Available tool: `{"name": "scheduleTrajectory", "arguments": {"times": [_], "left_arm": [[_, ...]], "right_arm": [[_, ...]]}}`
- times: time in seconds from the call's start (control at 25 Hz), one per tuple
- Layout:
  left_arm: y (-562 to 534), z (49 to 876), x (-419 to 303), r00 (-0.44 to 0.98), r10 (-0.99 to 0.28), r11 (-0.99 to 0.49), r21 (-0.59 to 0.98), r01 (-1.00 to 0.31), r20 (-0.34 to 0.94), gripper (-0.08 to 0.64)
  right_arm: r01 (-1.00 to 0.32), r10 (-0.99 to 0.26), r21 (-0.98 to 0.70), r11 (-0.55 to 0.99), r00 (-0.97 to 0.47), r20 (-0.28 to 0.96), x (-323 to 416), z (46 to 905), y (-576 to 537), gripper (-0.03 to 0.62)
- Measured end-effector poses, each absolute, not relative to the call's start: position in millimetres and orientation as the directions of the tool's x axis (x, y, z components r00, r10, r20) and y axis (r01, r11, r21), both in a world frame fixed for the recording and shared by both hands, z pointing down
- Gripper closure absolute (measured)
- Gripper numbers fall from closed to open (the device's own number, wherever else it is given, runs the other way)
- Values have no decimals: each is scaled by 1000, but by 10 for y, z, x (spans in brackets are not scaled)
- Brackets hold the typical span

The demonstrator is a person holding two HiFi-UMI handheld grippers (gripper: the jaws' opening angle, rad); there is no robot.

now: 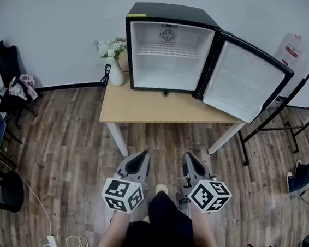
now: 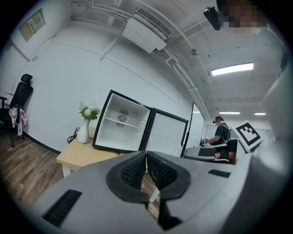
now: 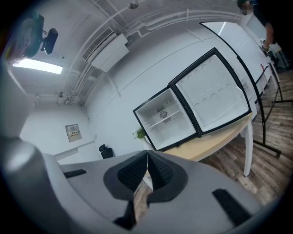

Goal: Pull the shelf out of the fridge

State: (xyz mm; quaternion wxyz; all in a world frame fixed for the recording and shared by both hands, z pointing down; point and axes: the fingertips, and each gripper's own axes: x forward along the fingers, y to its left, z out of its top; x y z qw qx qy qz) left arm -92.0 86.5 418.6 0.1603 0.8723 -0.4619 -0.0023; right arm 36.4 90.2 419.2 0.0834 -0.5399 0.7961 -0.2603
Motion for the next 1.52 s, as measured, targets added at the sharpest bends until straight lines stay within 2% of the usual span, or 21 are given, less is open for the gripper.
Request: {"name": "scheduleTrajectory", "arguments": {"times": [0.6, 1.52], "left_arm": [[-56, 4278, -803, 557, -813, -499, 290, -817, 172, 552], [-1342, 4267, -670, 481, -861, -424, 288, -858, 166, 552]], "right_arm": [[-808, -898, -527, 264, -405, 172, 555, 4304, -2, 600], [-751, -838, -549, 367, -522, 155, 554, 4278, -1437, 600]]}}
